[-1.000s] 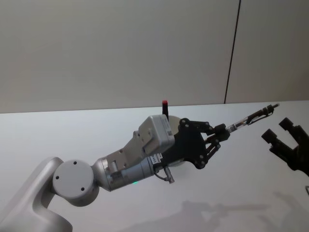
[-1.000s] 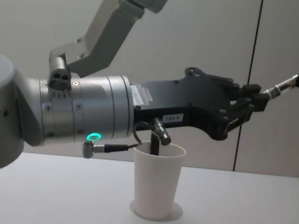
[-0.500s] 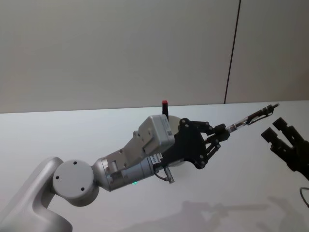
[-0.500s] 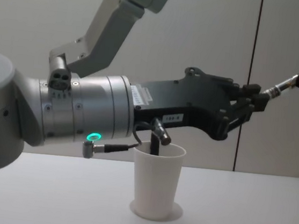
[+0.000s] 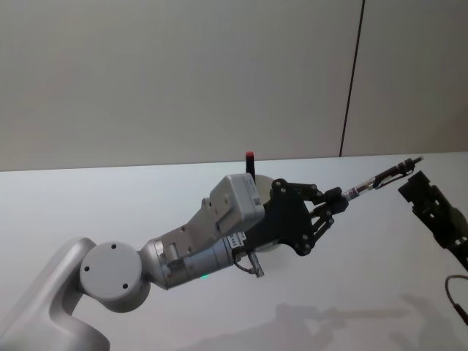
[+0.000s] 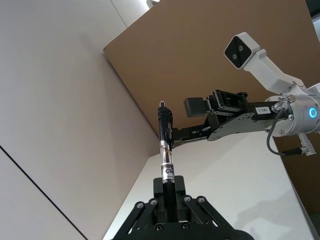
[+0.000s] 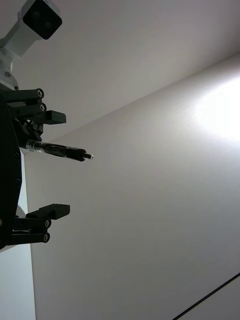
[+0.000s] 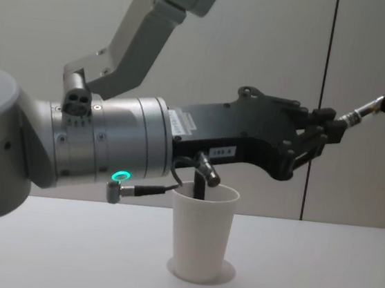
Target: Place the pen into the pen holder.
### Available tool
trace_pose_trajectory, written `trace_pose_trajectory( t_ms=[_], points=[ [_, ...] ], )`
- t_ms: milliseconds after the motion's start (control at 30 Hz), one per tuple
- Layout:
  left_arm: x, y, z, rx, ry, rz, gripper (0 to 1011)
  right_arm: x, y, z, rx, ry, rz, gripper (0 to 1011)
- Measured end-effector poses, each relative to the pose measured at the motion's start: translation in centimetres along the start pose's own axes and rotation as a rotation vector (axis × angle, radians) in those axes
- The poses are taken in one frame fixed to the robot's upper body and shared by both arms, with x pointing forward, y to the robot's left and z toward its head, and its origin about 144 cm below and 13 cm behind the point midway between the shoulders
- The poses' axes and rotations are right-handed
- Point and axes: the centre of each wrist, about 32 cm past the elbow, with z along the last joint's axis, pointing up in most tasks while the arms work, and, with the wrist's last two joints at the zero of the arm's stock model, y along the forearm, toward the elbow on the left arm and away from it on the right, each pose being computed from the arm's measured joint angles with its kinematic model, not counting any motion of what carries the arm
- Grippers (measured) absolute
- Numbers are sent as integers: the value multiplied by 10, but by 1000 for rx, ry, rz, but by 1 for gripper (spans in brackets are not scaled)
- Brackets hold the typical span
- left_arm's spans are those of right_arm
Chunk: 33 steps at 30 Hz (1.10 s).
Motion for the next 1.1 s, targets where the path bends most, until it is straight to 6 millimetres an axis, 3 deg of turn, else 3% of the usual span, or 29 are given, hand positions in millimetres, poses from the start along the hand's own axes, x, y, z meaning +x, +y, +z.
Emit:
trace_pose_trajectory(
  t_ms=[1100],
  points=[
    [0, 0, 0, 0, 0, 0, 130, -10, 27, -25, 35, 103, 18, 1001]
  ],
)
